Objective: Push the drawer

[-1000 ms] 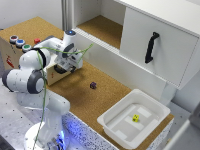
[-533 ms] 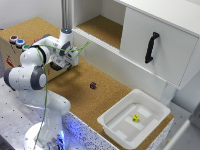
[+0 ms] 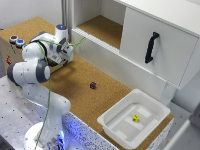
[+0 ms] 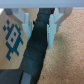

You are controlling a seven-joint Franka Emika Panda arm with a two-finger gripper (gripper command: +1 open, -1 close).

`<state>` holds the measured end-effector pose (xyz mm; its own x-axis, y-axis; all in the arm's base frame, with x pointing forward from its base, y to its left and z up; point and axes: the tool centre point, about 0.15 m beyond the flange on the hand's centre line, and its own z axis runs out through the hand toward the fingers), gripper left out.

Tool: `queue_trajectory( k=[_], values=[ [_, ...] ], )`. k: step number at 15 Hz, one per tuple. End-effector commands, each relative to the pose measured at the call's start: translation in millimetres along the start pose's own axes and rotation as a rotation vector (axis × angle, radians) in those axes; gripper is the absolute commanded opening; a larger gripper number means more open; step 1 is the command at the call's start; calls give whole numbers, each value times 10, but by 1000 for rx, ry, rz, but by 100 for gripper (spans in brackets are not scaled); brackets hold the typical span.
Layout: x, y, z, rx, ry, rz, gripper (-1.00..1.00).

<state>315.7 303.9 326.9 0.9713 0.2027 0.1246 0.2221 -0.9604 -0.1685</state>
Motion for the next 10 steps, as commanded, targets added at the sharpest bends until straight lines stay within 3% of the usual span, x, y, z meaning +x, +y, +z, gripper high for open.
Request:
queue_trajectory(
  k=[1,5,10],
  values=[
    [208,-275,128,7,-2,6,100],
    [103,-305,-410,-14,127,31,100],
    [23,-288,-734,-7,177,21,100]
  ],
)
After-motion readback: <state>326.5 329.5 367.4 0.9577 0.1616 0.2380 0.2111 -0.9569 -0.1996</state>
